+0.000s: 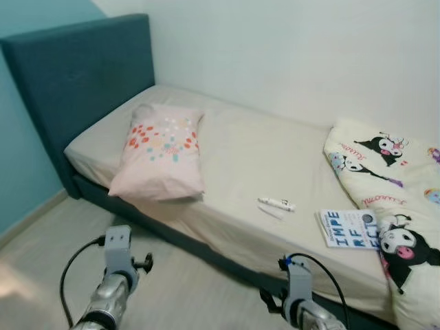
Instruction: Clean up the room
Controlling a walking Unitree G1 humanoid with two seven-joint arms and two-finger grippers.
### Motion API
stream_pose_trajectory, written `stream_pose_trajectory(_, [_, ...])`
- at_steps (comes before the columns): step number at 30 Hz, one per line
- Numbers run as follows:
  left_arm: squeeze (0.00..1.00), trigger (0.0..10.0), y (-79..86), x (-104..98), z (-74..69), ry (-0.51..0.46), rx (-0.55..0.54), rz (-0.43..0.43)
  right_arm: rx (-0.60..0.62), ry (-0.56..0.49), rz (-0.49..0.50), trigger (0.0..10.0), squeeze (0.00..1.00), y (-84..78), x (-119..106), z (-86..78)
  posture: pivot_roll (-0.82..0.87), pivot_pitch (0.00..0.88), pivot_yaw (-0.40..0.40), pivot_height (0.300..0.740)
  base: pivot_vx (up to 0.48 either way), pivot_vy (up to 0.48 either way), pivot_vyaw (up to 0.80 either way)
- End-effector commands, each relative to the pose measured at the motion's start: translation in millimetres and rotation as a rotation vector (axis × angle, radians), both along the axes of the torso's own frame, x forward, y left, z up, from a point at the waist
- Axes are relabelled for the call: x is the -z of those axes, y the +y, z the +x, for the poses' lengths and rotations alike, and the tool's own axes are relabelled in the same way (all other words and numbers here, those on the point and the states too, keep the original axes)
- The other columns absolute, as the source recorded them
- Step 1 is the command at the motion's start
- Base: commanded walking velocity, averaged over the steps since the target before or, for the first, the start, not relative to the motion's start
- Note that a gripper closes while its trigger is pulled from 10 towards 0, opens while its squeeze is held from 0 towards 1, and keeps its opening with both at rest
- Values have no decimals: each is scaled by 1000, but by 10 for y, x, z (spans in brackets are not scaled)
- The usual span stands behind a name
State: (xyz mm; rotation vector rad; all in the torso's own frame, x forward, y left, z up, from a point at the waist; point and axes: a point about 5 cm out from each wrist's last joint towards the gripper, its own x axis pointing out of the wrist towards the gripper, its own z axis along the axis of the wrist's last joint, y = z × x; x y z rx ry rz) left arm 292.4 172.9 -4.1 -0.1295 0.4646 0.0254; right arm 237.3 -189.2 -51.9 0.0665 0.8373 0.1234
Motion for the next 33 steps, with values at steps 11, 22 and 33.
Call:
stream_pose_trajectory(11, [0,10000,12,-102,78,-66,36,-5,-32,-168,-15,10000,0,114,-297,396,-3,0,-66,740,475,0,352])
stream_pose_trajectory(22, [0,10000,-47,-262,220,-139,68,-21,-48,-341,-14,10000,0,123,-662,752,-9,0,-68,740,480,0,0])
stream_pose_trajectory(33, [0,10000,-135,-324,269,-173,110,-54,-26,-426,1,10000,0,97,-908,955,-23,0,-66,740,480,0,-474])
